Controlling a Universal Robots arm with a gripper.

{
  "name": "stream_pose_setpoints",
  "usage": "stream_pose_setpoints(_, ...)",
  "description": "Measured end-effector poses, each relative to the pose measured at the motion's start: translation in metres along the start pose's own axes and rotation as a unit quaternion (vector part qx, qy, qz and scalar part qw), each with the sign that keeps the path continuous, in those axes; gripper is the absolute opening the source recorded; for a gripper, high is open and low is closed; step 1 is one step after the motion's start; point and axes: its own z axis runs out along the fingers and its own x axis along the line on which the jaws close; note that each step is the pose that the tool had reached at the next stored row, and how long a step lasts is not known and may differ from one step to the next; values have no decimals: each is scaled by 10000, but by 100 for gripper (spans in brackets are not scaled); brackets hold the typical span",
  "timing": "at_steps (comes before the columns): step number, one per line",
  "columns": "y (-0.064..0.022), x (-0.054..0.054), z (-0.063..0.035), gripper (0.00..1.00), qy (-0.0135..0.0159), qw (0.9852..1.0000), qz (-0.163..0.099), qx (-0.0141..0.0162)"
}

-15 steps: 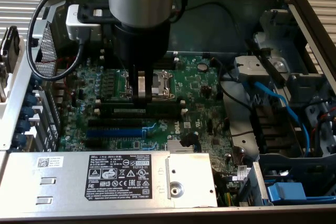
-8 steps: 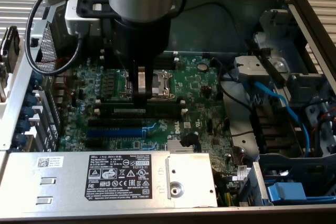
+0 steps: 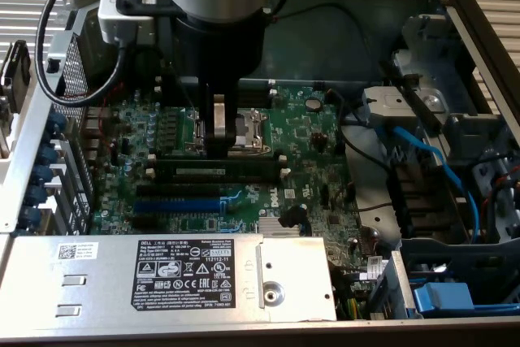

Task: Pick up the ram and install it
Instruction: 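Insert the ram into the slot, then press down the ram until it locks into place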

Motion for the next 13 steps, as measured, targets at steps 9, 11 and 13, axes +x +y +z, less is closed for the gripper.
stream_pose_setpoints(9, 0, 0, -1, 20, 1, 10000, 0, 0)
stream_pose_setpoints(11, 0, 0, -1, 20, 1, 10000, 0, 0)
stream_pose_setpoints(13, 0, 0, -1, 20, 1, 10000, 0, -1)
